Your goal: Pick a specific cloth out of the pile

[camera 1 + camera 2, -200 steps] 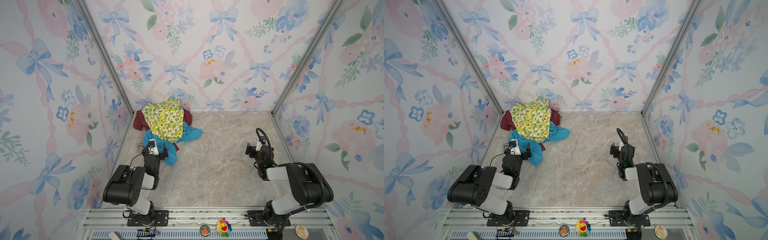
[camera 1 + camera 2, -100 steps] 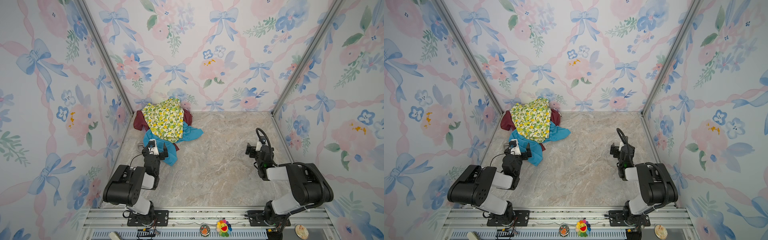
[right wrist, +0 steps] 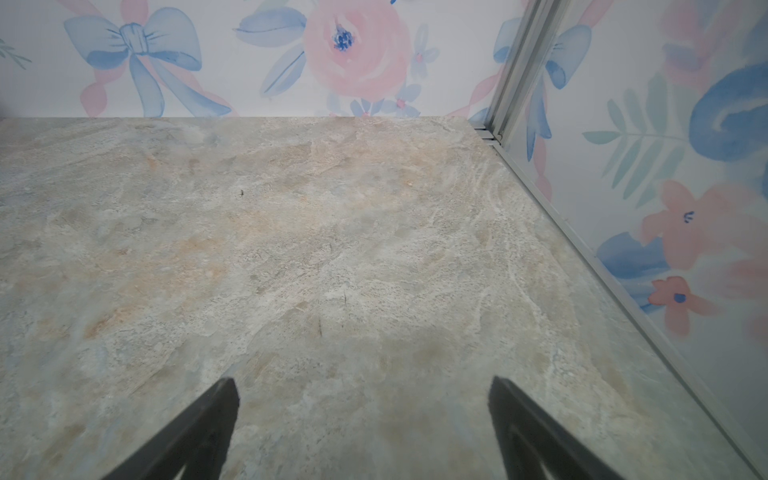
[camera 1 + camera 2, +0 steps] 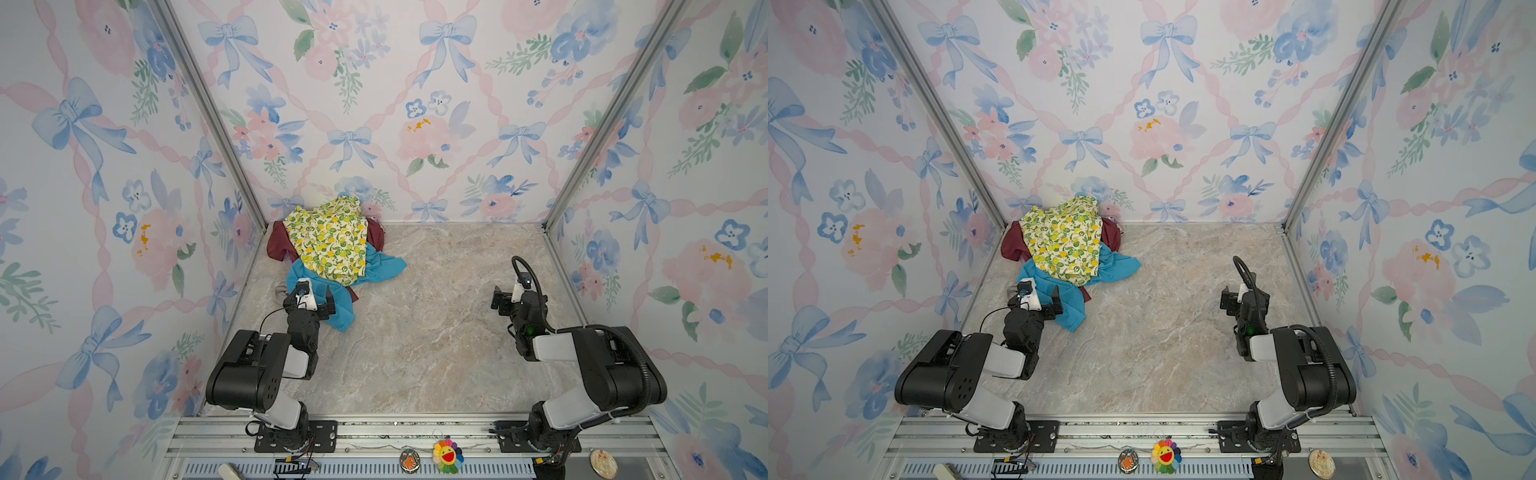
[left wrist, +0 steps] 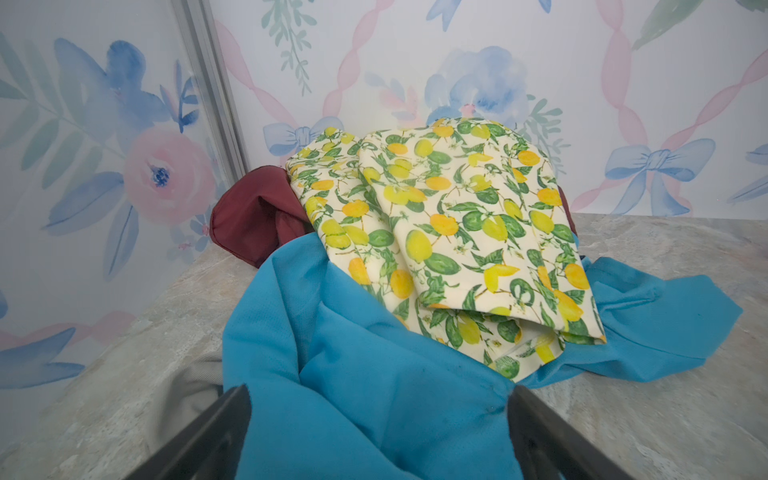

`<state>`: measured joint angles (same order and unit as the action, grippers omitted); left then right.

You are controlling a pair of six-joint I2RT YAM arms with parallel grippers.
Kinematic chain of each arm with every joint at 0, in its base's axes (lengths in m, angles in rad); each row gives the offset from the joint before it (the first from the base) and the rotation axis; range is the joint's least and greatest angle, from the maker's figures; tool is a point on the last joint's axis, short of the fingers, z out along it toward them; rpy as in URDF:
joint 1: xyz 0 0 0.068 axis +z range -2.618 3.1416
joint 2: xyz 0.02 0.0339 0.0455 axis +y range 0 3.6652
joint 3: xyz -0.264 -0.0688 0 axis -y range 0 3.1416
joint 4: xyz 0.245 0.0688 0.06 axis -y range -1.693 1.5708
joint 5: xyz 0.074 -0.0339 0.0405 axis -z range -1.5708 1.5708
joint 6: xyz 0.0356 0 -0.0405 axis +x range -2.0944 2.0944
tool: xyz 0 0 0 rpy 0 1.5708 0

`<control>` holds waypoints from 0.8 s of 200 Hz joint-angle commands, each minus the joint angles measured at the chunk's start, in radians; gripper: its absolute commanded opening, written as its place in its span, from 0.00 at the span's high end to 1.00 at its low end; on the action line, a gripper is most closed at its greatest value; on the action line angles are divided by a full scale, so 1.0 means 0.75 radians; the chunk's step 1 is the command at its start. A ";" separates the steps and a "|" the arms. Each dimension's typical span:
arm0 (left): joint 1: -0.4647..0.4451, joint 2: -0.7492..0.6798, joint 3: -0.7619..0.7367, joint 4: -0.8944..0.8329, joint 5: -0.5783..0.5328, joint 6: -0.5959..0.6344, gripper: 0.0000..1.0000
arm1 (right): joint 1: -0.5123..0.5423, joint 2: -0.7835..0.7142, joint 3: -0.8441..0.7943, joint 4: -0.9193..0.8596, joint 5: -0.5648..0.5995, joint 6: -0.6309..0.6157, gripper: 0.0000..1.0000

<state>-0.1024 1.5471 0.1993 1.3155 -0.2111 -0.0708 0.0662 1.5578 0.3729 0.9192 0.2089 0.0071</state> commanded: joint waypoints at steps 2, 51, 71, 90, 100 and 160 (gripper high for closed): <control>0.000 0.006 -0.007 0.031 0.005 0.006 0.02 | 0.004 -0.013 0.020 -0.009 -0.001 0.004 0.03; -0.002 0.002 -0.013 0.032 0.002 0.008 0.03 | 0.014 -0.011 0.015 0.006 0.020 -0.003 0.03; -0.003 -0.009 -0.022 0.033 -0.026 -0.004 0.02 | 0.018 -0.011 0.014 0.008 0.027 -0.004 0.03; -0.004 -0.027 -0.055 0.073 -0.024 -0.007 0.02 | 0.033 -0.010 0.004 0.023 0.044 -0.018 0.03; -0.006 -0.043 -0.066 0.074 -0.019 -0.002 0.02 | 0.042 -0.009 0.000 0.035 0.047 -0.029 0.03; -0.010 -0.172 -0.099 0.025 -0.046 -0.011 0.02 | 0.076 -0.011 -0.059 0.149 0.062 -0.068 0.03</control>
<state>-0.1043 1.4746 0.1455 1.3373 -0.2207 -0.0711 0.1097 1.5578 0.3523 0.9665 0.2348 -0.0238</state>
